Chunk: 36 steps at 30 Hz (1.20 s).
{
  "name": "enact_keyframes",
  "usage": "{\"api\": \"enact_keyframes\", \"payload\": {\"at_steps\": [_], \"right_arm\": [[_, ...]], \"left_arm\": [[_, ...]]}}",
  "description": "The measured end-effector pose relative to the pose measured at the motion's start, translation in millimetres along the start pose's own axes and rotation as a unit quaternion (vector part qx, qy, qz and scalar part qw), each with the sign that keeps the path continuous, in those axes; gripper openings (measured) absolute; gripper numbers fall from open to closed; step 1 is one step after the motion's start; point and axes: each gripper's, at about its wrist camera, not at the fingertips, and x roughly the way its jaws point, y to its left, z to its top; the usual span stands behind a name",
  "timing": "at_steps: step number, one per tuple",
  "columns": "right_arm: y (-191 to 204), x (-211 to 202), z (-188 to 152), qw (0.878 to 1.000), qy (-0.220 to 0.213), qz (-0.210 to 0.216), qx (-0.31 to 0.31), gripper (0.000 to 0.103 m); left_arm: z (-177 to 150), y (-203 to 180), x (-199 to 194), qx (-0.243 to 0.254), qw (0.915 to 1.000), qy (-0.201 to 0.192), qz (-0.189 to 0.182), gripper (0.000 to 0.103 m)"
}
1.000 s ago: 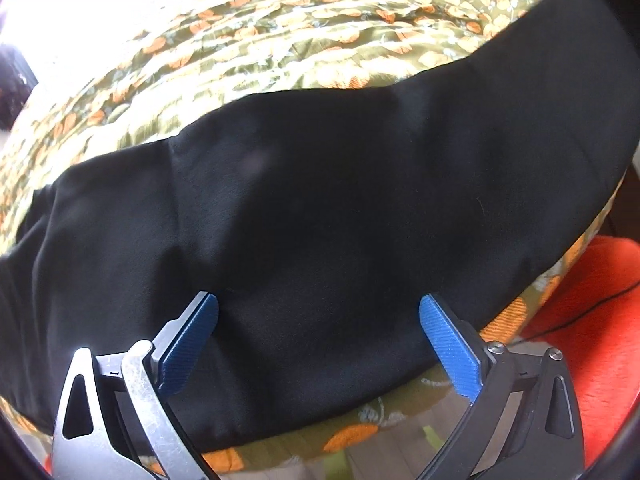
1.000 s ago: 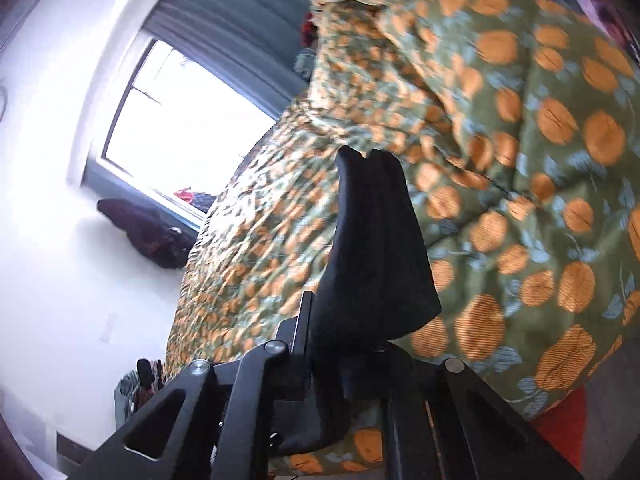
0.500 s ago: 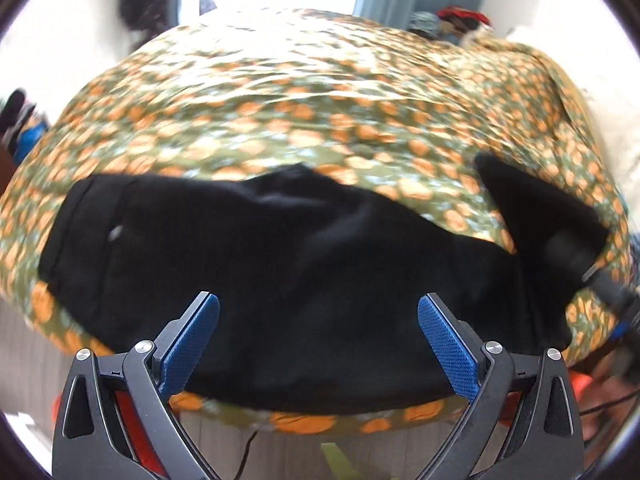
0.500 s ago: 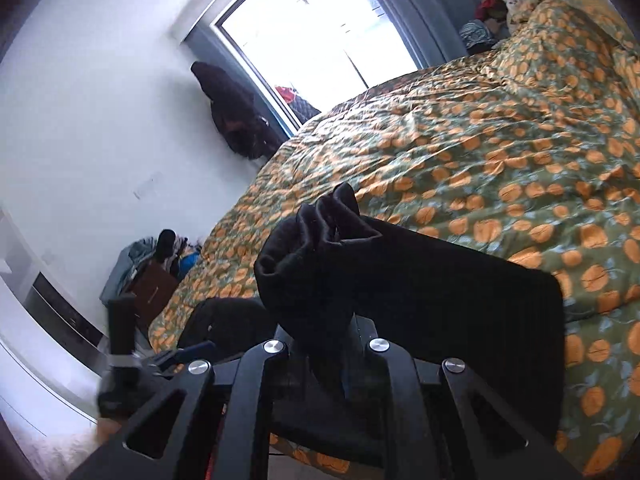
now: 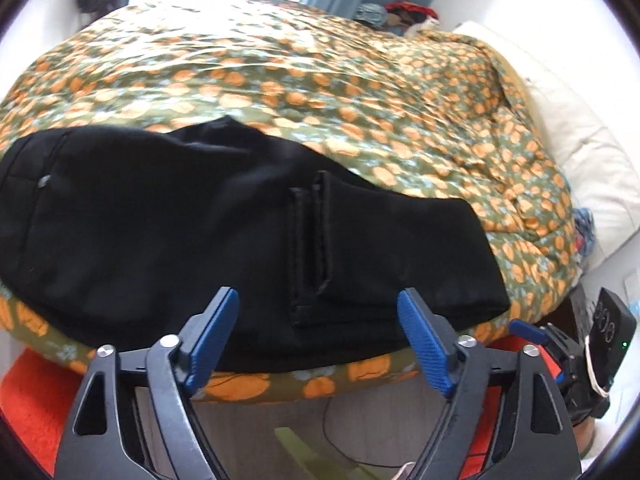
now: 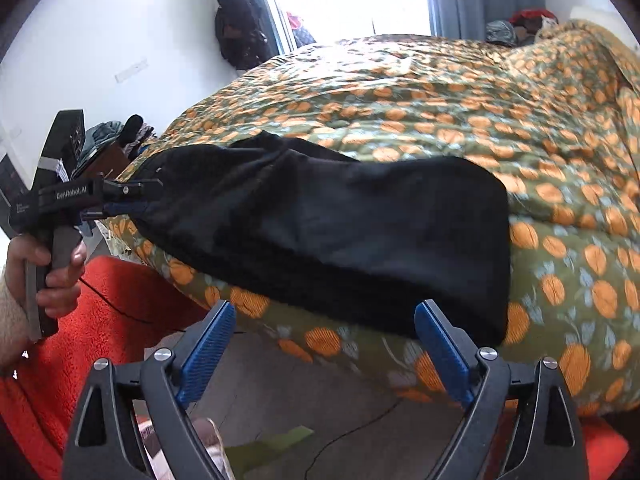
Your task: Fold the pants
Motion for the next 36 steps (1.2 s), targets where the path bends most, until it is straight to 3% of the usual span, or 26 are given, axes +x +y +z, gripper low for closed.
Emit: {"api": "enact_keyframes", "payload": {"at_steps": [5, 12, 13, 14, 15, 21, 24, 26, 28, 32, 34, 36], "right_arm": [[-24.0, -3.1, 3.6, 0.999, -0.027, -0.004, 0.037, 0.091], [-18.5, 9.6, 5.0, 0.999, -0.014, 0.009, 0.028, 0.091], [-18.2, 11.0, 5.6, 0.999, -0.015, 0.010, 0.029, 0.091], [-18.4, 12.5, 6.3, 0.999, -0.015, 0.011, 0.030, 0.091], [-18.8, 13.9, 6.8, 0.999, -0.016, 0.011, 0.032, 0.091], [-24.6, 5.2, 5.4, 0.999, -0.034, -0.004, 0.042, 0.091], [-33.6, 3.1, 6.9, 0.998, -0.036, -0.015, 0.055, 0.090], [-46.5, 5.5, 17.4, 0.997, -0.033, -0.010, 0.073, 0.082], [-59.8, 5.8, 38.1, 0.996, -0.041, -0.008, 0.084, 0.066], [-76.3, 20.7, 79.4, 0.995, -0.051, 0.017, 0.080, 0.056], [-88.5, 51.6, 88.2, 0.996, -0.014, 0.033, 0.081, 0.056], [-104.9, 98.4, 83.2, 0.992, 0.077, 0.031, 0.097, 0.056]], "left_arm": [[11.3, -20.1, 44.7, 0.044, 0.9982, 0.038, 0.011, 0.042], [6.8, -16.8, 71.1, 0.047, 0.9955, 0.066, 0.048, 0.042], [6.8, -18.6, 73.8, 0.049, 0.9955, 0.066, 0.047, 0.032], [6.9, -20.3, 75.1, 0.052, 0.9952, 0.068, 0.046, 0.013], [6.9, -23.6, 76.6, 0.057, 0.9945, 0.071, 0.051, 0.011], [-1.8, -18.6, 48.5, 0.065, 0.9947, 0.046, 0.065, 0.009], [-7.6, -2.0, 56.4, 0.042, 0.9945, 0.061, 0.074, 0.009], [-6.7, 0.0, 59.8, 0.030, 0.9954, 0.061, 0.067, 0.010], [-6.3, -4.8, 62.2, 0.039, 0.9952, 0.060, 0.067, 0.010], [-11.6, -6.3, 66.9, 0.046, 0.9943, 0.063, 0.072, 0.010], [-13.1, -5.8, 68.1, 0.047, 0.9943, 0.062, 0.072, 0.010], [-12.5, -5.7, 69.2, 0.047, 0.9944, 0.065, 0.069, 0.011]]}}
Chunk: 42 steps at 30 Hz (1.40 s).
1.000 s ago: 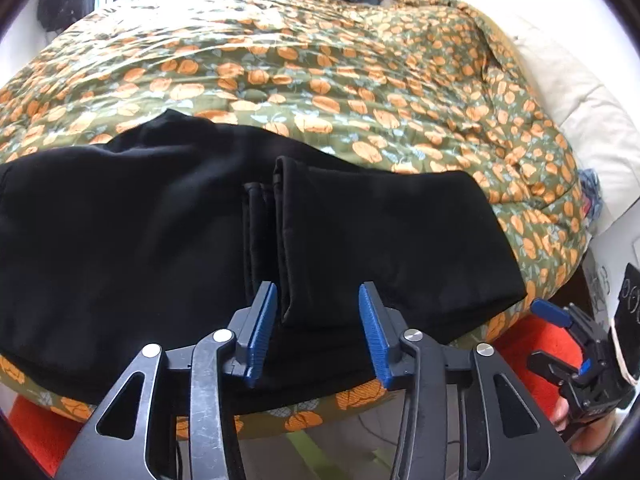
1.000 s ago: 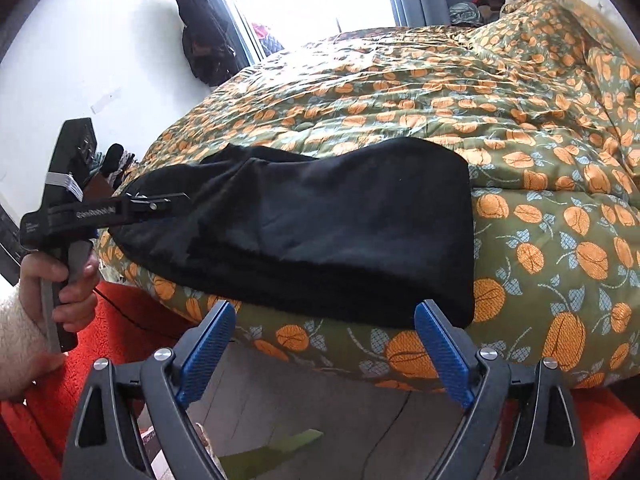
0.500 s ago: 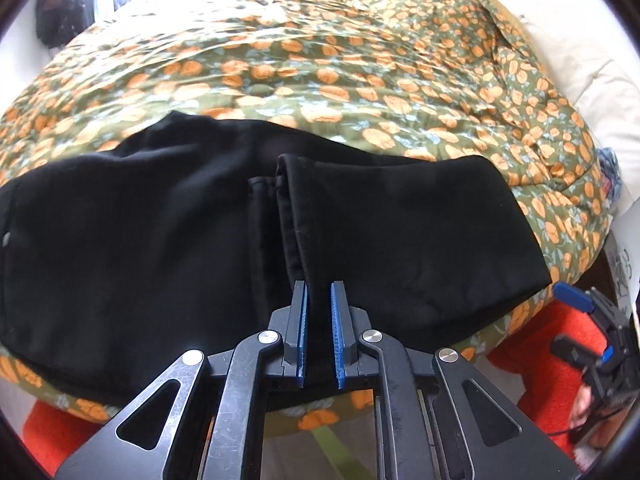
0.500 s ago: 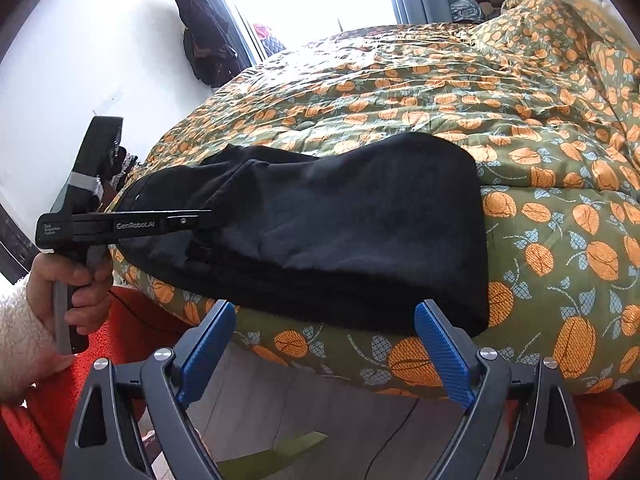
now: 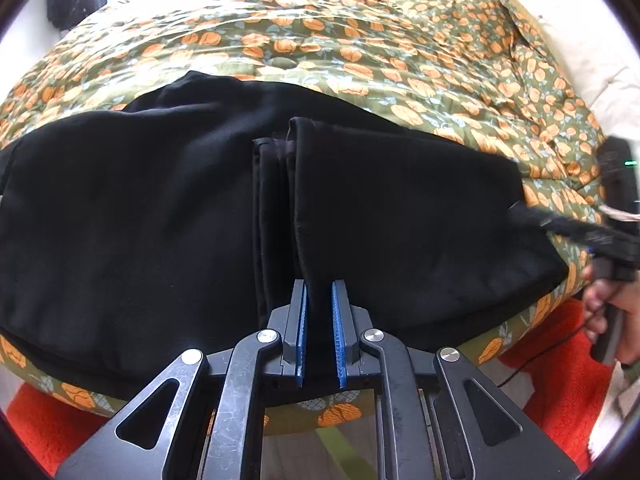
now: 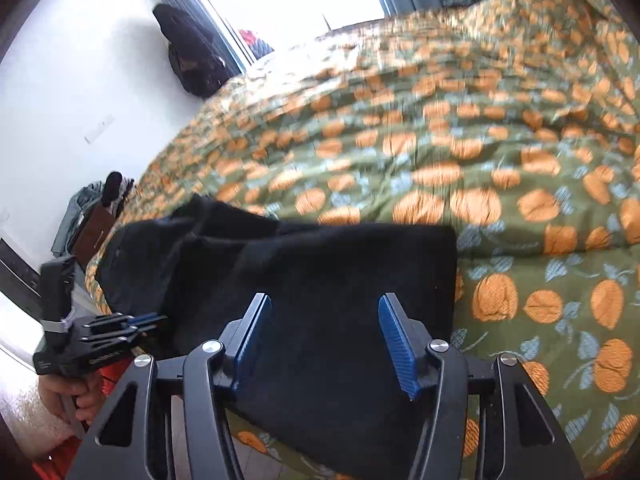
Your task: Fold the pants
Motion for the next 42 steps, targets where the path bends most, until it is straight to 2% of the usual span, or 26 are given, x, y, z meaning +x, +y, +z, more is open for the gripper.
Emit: {"api": "enact_keyframes", "payload": {"at_steps": [1, 2, 5, 7, 9, 11, 13, 14, 15, 18, 19, 20, 23, 25, 28, 29, 32, 35, 37, 38, 42], "right_arm": [[-4.7, 8.8, 0.8, 1.000, 0.018, -0.007, 0.004, 0.048], [-3.2, 3.4, 3.2, 1.000, 0.007, -0.018, 0.002, 0.044], [11.0, -32.7, 16.7, 0.999, -0.048, -0.008, 0.000, 0.044], [21.3, -52.0, 23.3, 0.996, -0.088, -0.012, -0.011, 0.062], [26.0, -52.6, 21.6, 0.995, -0.099, -0.024, -0.021, 0.071], [19.0, -32.0, 14.1, 0.997, -0.073, -0.035, -0.015, 0.075], [2.6, 2.8, 3.1, 0.999, -0.007, -0.042, 0.002, 0.075], [0.0, 7.1, -2.9, 0.999, -0.005, -0.044, 0.002, 0.074], [2.5, -1.0, -6.2, 0.999, -0.026, -0.047, -0.004, 0.073], [18.0, -39.0, -8.1, 0.997, -0.068, -0.026, 0.000, 0.073], [26.7, -54.9, -9.9, 0.996, -0.086, -0.022, -0.009, 0.073], [37.1, -69.5, -13.3, 0.994, -0.104, -0.022, -0.024, 0.073], [60.1, -87.9, -30.8, 0.990, -0.129, -0.014, -0.057, 0.073], [68.9, -77.2, -47.8, 0.991, -0.117, -0.007, -0.069, 0.073], [63.2, -30.4, -67.1, 0.998, -0.035, -0.011, -0.054, 0.073], [59.9, -22.2, -70.6, 0.999, -0.019, -0.014, -0.048, 0.073], [65.9, -46.0, -66.8, 0.996, -0.063, -0.015, -0.057, 0.073], [79.9, -77.4, -64.1, 0.987, -0.131, -0.027, -0.085, 0.074], [86.2, -84.0, -65.3, 0.982, -0.155, -0.031, -0.100, 0.077], [88.4, -81.7, -65.9, 0.982, -0.156, -0.031, -0.105, 0.078], [85.2, -60.1, -73.0, 0.988, -0.114, -0.029, -0.103, 0.079]], "left_arm": [[1.5, -1.2, 0.5, 0.003, 1.0000, 0.000, 0.002, 0.011], [2.0, -1.8, 0.3, 0.005, 1.0000, 0.000, 0.004, 0.011], [1.8, -1.2, 1.8, 0.001, 1.0000, 0.000, 0.003, 0.011], [1.8, -1.0, 4.5, -0.002, 1.0000, 0.001, 0.004, 0.012], [2.3, -2.2, 4.9, 0.000, 1.0000, 0.002, 0.007, 0.012], [2.9, -3.4, 4.6, 0.003, 1.0000, 0.002, 0.009, 0.012], [3.2, -3.6, 4.1, 0.002, 1.0000, 0.002, 0.009, 0.016], [3.4, -3.5, 3.3, 0.000, 1.0000, 0.003, 0.008, 0.018], [3.8, -3.3, 2.0, -0.002, 1.0000, 0.004, 0.004, 0.020], [4.8, -2.6, -7.0, -0.014, 0.9998, 0.000, -0.016, 0.042], [5.4, -3.2, -11.2, -0.015, 0.9997, -0.007, -0.015, 0.056], [5.8, -4.3, -16.3, -0.016, 0.9997, -0.017, -0.013, 0.064], [7.7, -4.8, -22.9, -0.017, 0.9994, -0.024, -0.017, 0.064], [8.3, -1.6, -26.2, -0.023, 0.9992, -0.028, -0.017, 0.064], [8.4, 4.2, -29.2, -0.030, 0.9991, -0.027, -0.009, 0.064], [8.4, 6.6, -30.7, -0.033, 0.9991, -0.026, -0.006, 0.064], [6.1, 19.2, -39.2, -0.048, 0.9983, -0.033, -0.001, 0.066], [3.4, 34.6, -45.5, -0.069, 0.9968, -0.039, 0.009, 0.070], [2.1, 43.9, -47.1, -0.084, 0.9957, -0.038, 0.013, 0.070], [1.6, 48.4, -47.6, -0.091, 0.9951, -0.037, 0.016, 0.070], [-0.3, 59.0, -50.2, -0.104, 0.9935, -0.037, 0.025, 0.070]]}}
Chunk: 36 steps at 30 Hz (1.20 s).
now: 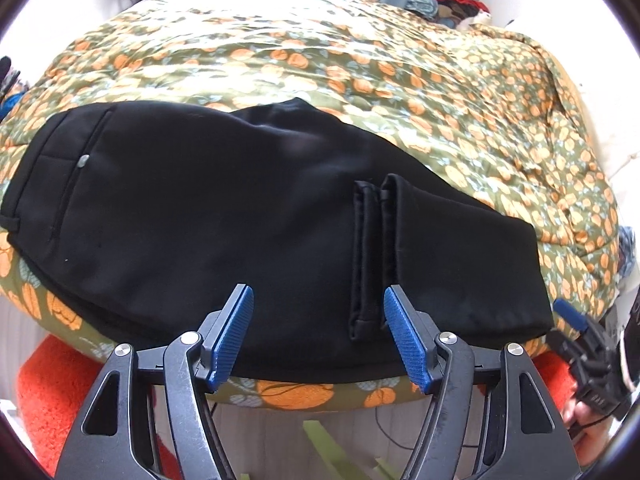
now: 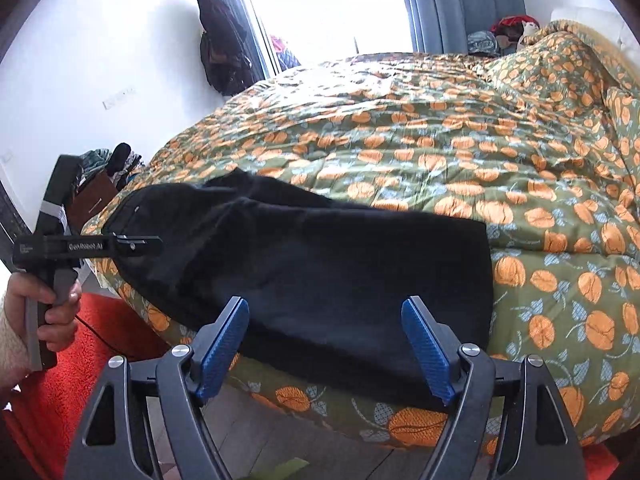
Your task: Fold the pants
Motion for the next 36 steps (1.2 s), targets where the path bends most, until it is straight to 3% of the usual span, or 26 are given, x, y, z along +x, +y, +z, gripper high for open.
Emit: {"api": "enact_keyframes", "payload": {"at_steps": [3, 17, 36], "right_arm": [[0.6, 5.7, -6.3, 1.000, 0.012, 0.000, -0.005, 0.079], [-9.6, 1.3, -5.7, 1.000, -0.007, -0.008, 0.010, 0.079], [-13.5, 7.9, -7.9, 1.000, 0.003, -0.006, 0.020, 0.079]], "left_arm": [[-0.9, 6.1, 0.0, -0.008, 0.9999, 0.000, 0.007, 0.071], [3.0, 37.0, -5.3, -0.057, 0.9980, -0.003, 0.025, 0.075], [9.0, 109.1, -24.7, -0.155, 0.9871, -0.017, 0.037, 0.076]]}}
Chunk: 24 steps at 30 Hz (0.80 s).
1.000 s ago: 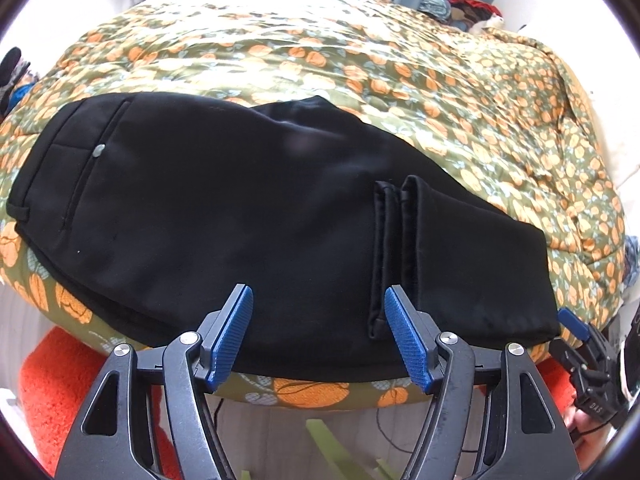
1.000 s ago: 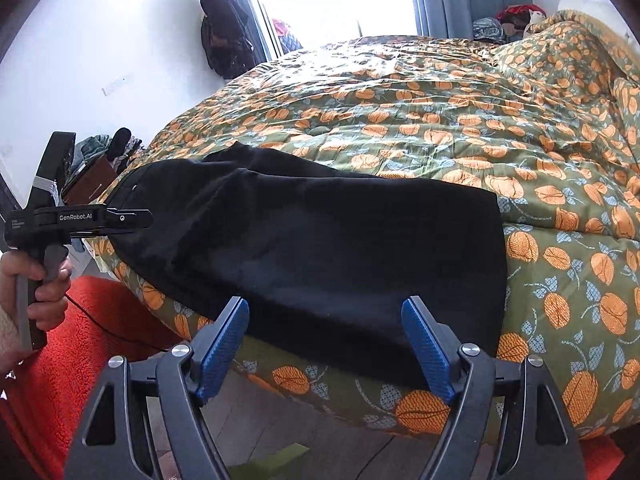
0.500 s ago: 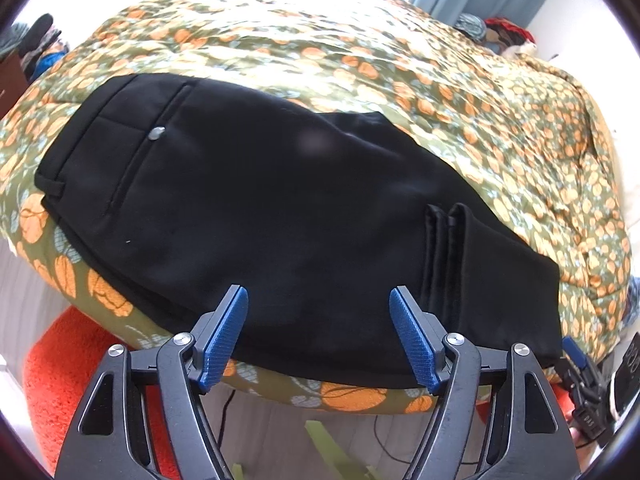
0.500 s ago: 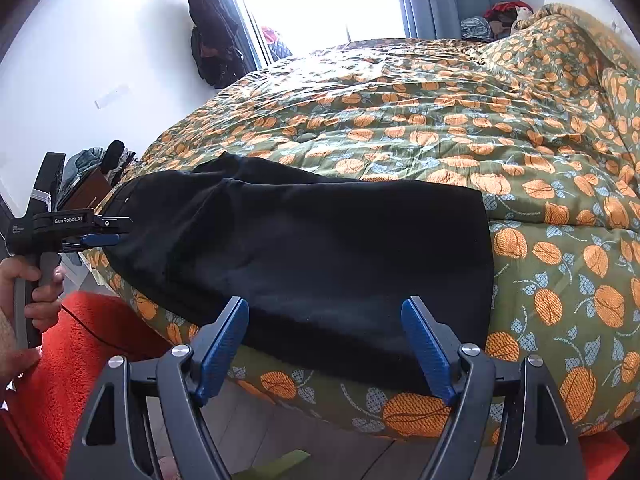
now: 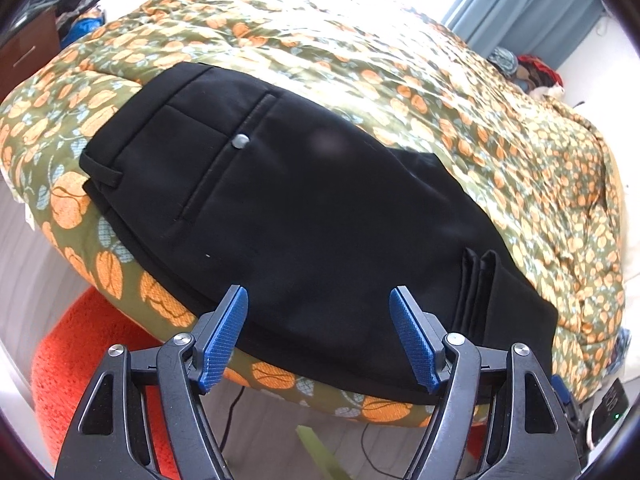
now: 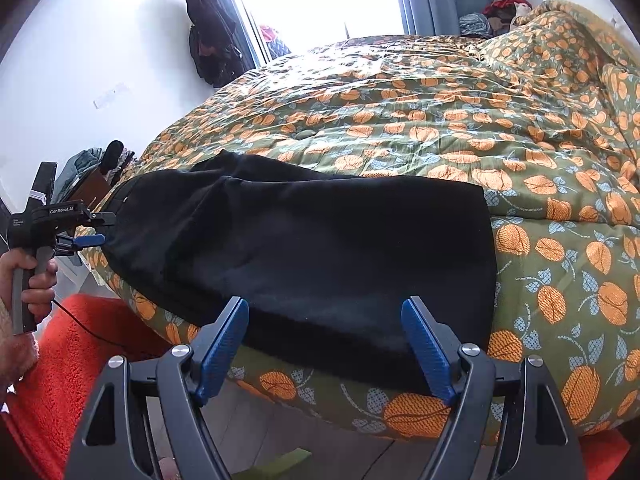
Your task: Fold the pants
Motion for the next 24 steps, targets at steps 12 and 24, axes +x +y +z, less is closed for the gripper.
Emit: {"api": "enact_keyframes", "payload": {"at_steps": [12, 24], "right_arm": [[-0.1, 2.9, -1.7, 1.000, 0.006, 0.003, 0.001, 0.079], [-2.5, -1.8, 0.3, 1.000, -0.002, 0.007, 0.013, 0.079]], "left_arm": [[7.2, 37.3, -5.7, -0.054, 0.9985, 0.003, 0.000, 0.076], [15.0, 55.4, -15.3, -0.087, 0.9961, -0.001, -0.007, 0.076]]}}
